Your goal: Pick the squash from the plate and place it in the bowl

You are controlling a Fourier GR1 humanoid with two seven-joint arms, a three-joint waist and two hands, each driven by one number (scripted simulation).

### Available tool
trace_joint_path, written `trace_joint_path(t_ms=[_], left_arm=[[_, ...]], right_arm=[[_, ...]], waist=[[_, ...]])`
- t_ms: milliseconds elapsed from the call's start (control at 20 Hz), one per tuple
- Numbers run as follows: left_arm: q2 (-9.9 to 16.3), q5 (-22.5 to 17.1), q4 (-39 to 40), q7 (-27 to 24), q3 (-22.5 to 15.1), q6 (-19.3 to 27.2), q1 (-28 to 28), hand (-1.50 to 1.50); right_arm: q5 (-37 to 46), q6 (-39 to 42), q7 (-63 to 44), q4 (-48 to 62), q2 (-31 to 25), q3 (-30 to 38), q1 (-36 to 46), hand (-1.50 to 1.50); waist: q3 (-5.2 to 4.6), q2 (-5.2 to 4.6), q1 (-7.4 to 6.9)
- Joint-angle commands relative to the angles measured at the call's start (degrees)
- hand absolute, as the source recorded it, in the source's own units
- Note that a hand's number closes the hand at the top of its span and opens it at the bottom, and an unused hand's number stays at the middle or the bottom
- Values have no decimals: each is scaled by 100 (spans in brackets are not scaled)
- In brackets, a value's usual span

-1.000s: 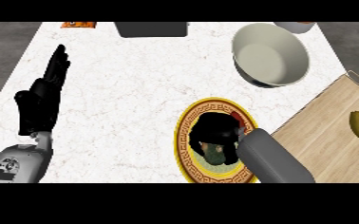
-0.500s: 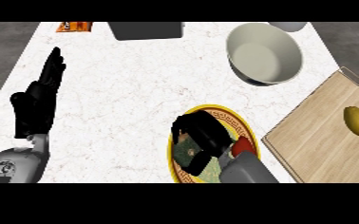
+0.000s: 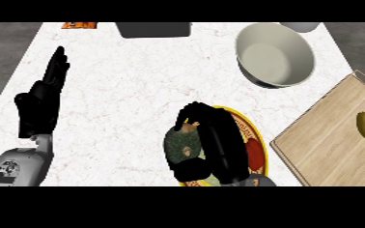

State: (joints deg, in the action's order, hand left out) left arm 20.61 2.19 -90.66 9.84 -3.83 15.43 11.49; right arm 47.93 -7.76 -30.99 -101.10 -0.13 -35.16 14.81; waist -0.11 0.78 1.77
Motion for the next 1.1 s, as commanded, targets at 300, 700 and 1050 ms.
trace_joint_path(t_ms=[300, 700, 1050], left_arm=[[20, -42, -590, 359, 111, -350, -74, 0], [-257, 206, -311, 28, 63, -289, -59, 0], [-225, 135, -65, 91, 164, -445, 265, 0]], right_arm=[[-151, -477, -71, 26, -170, 1559, 423, 150], [-1279, -670, 1308, 1604, -677, 3385, 1502, 150], [-771, -1400, 2804, 3854, -1520, 3944, 1933, 150]], waist=[[14, -76, -204], [14, -93, -240], [16, -134, -302]])
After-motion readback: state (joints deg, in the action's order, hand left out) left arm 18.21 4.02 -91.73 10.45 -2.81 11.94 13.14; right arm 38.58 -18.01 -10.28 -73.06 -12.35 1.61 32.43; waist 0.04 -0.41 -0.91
